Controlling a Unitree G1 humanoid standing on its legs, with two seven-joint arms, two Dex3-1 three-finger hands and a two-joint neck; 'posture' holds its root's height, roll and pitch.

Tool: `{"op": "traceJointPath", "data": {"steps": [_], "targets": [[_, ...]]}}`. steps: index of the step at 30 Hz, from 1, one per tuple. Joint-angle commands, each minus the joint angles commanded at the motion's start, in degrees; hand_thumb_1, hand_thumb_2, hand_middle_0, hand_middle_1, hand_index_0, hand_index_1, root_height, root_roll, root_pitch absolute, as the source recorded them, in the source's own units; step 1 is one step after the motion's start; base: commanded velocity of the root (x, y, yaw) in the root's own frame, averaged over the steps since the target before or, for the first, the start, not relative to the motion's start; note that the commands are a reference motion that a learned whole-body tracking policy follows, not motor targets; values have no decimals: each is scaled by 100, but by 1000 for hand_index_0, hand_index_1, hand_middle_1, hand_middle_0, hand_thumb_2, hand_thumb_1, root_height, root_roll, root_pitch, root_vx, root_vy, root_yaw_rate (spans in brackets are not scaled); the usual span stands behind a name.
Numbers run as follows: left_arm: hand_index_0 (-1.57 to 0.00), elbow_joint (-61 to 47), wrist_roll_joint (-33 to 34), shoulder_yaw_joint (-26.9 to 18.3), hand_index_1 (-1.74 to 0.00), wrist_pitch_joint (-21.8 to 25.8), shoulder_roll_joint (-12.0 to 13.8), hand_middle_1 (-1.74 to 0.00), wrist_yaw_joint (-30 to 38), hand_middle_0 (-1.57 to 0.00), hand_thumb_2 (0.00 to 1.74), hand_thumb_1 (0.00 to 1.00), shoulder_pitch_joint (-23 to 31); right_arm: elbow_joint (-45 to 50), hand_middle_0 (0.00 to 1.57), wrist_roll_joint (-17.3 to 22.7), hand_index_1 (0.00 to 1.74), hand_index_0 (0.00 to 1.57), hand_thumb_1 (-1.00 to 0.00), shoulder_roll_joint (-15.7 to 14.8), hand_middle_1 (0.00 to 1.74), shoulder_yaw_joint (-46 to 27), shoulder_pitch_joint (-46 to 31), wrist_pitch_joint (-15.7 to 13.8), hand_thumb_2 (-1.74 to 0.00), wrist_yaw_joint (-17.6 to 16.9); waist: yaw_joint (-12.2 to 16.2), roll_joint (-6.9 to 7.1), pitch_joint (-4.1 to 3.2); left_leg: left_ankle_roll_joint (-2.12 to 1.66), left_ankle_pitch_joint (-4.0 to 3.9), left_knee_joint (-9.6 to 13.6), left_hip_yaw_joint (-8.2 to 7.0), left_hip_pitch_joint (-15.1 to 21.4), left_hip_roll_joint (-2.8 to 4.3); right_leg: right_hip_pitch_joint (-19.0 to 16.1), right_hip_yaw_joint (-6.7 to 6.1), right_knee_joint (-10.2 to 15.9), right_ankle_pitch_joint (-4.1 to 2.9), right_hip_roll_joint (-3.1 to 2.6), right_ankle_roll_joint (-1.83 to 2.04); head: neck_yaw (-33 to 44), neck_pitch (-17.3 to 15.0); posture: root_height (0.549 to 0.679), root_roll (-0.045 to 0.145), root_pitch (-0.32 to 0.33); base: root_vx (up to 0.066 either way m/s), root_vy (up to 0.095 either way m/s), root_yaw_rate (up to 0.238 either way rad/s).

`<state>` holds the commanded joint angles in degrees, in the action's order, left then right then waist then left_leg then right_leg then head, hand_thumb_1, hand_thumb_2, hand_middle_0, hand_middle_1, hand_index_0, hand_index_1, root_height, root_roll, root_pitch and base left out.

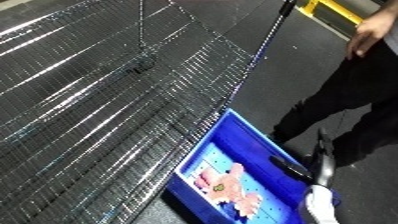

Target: Pick up the object and place it into the box

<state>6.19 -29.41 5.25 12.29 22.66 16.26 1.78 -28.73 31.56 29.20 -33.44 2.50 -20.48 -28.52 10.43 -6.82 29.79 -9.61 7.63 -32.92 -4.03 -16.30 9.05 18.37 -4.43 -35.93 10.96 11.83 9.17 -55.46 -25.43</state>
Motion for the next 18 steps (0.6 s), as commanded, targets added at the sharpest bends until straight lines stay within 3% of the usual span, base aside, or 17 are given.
{"op": "traceJointPath", "data": {"steps": [10,13,18], "targets": [[-1570,48,44,-112,-1740,-93,-131,-1740,7,-1570,1740,1000,10,1463,0,-618,0,0,0,-278,0,757,112,152,0,230,-151,116,0,11,-1,-48,84,-12,-26,-5,4,-161,92,-45,-8,1436,-269,643,67,-104,7,-20,47],[-1570,46,66,-103,-1740,-159,-176,-1740,1,-1570,1740,1000,26,1880,0,-807,0,0,0,-331,0,1038,165,244,0,355,-245,167,0,12,-11,-66,119,-44,-33,13,12,-201,108,-56,-10,1892,94,642,66,-106,7,-40,82],[-1570,-24,60,-89,-1740,-214,-210,-1740,-46,-1570,1740,1000,67,2389,0,-949,0,0,0,-400,0,1463,254,369,0,596,-387,225,0,17,-23,-107,170,-119,-49,80,11,-278,138,-67,-12,2601,430,641,65,-103,-2,-24,61]]}}
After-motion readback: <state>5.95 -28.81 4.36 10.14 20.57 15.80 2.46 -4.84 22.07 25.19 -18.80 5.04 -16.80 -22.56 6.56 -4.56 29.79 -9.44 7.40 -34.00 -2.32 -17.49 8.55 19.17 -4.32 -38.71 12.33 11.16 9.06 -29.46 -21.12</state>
